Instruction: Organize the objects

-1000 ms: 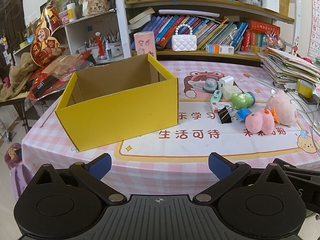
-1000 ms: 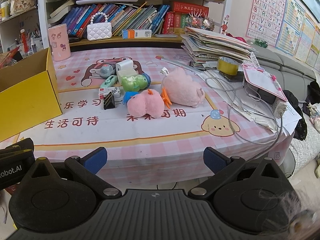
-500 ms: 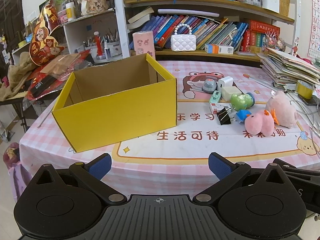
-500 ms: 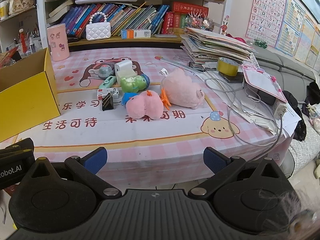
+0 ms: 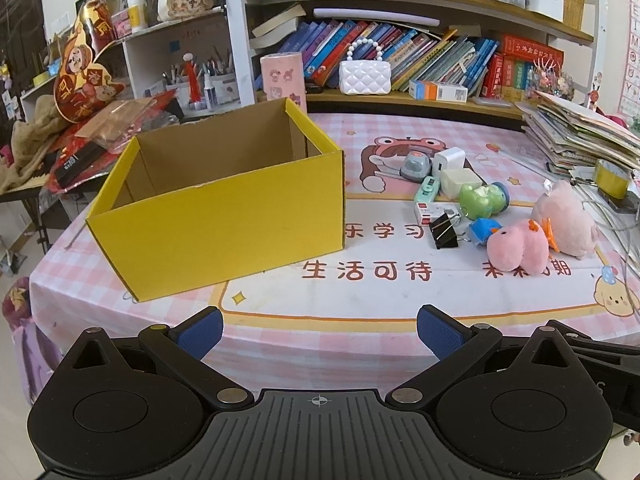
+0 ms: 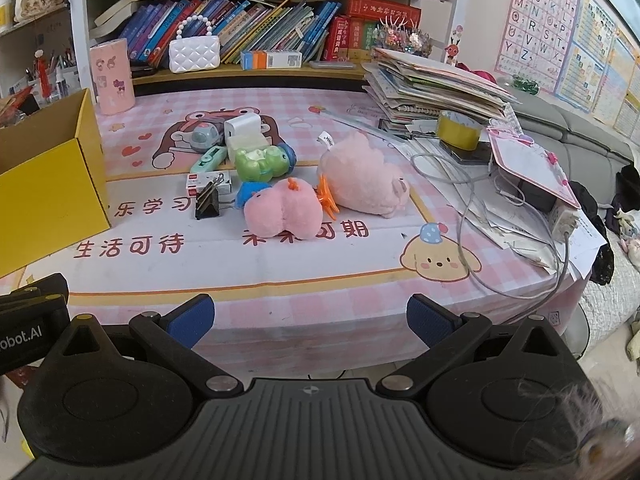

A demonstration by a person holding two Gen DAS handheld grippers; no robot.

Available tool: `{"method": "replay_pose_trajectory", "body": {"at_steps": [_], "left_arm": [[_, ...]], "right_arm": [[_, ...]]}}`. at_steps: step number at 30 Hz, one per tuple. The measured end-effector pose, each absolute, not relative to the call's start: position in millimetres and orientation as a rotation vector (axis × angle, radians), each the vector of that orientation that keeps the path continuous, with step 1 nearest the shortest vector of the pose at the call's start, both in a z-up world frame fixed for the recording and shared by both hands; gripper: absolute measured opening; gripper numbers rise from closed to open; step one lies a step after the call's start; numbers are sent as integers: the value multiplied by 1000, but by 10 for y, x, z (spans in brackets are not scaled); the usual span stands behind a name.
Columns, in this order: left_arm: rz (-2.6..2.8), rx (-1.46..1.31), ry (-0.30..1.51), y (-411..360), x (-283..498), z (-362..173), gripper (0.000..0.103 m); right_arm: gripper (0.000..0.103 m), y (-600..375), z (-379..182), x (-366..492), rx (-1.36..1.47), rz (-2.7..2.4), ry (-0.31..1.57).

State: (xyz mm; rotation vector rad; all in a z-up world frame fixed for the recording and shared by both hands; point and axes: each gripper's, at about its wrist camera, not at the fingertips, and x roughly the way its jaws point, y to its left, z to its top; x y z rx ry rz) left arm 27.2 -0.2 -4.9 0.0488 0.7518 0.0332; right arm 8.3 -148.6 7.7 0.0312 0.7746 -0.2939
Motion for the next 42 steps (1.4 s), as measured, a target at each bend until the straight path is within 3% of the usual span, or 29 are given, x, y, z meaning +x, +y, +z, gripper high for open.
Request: {"method": "replay_pose_trajectory", "body": {"at_steps": [22,42], "left_arm": [[41,-27,796,-457,847,-142,103],[56,-80,812,-878,1313,-220,103]], "right_arm": [[103,-2269,1,701,83,-330,806],[103,-3095,8,1373,323,-229,728]]}}
